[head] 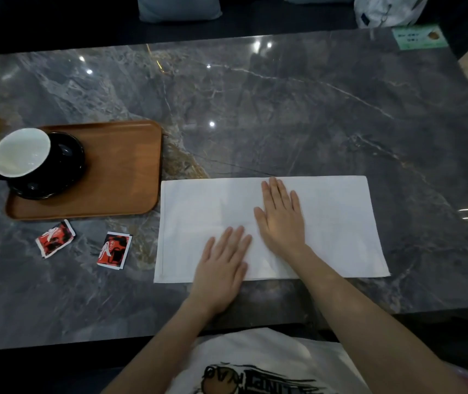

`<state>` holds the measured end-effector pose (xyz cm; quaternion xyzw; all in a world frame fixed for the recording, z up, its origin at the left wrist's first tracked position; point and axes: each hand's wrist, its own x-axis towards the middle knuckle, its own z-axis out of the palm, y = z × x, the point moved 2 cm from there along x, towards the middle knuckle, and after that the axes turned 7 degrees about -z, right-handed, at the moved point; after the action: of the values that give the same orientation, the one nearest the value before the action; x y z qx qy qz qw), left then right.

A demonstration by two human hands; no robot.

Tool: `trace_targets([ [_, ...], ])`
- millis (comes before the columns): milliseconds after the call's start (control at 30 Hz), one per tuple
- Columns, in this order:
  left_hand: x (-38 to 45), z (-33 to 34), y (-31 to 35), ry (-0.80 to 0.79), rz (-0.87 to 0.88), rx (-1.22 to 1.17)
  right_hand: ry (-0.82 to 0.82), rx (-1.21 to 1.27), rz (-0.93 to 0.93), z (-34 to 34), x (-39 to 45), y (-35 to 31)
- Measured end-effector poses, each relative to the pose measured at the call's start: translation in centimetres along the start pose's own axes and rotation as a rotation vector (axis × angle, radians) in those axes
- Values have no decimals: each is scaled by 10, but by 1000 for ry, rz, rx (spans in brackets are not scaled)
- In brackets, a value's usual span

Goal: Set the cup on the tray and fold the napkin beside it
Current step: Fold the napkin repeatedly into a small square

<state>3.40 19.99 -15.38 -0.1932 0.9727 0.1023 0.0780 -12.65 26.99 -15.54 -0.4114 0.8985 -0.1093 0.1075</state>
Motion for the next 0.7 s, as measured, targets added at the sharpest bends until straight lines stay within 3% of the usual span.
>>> trace_targets([
  [167, -9, -7, -57, 46, -288, -26, -16, 8, -1, 0, -1, 0],
  [333, 14, -28, -48, 18, -361, -126, 3, 17, 7, 3, -2, 1],
  [467, 53, -37, -41, 26, -263, -81, -13, 0, 2, 2, -1, 1],
  [600, 78, -39, -62, 72, -437, -123, -22, 2, 1, 1, -1, 0],
  [700, 86, -42, -65, -18, -562, -119, -28, -7, 5, 1, -2, 0],
])
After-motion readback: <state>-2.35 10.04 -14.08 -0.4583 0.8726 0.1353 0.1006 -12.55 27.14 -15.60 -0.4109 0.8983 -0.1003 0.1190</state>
